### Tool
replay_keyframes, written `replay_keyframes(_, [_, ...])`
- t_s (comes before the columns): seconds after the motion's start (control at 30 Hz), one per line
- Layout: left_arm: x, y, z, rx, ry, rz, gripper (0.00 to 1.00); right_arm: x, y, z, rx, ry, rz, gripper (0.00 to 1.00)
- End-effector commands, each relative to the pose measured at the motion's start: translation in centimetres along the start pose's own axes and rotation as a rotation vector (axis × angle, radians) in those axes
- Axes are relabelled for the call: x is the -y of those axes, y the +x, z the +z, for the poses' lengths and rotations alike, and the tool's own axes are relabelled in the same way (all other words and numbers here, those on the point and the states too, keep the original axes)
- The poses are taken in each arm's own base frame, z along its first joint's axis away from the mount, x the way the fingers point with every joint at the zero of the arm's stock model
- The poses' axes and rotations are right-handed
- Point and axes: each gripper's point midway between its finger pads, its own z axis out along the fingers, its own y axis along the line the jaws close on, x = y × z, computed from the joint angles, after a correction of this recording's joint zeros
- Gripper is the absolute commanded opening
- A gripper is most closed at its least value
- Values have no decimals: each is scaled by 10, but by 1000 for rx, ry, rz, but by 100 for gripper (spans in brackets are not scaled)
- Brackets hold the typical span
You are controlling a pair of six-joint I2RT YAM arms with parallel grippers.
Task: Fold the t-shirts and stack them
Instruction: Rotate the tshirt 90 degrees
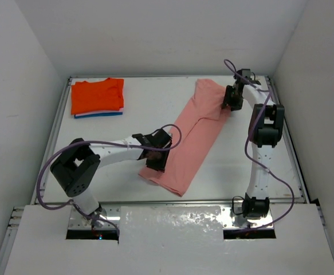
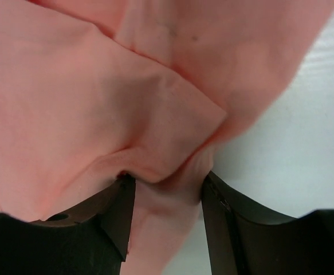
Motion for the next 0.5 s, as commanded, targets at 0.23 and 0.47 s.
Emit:
replay_keyframes(0.23, [80,-37,-33,111,135,18,30,-17,-29,-41,91,-122,-20,56])
replay_keyframes(0.47, [10,-117,-55,203,-14,-42,31,-42,28,-123,121,-166,51,63])
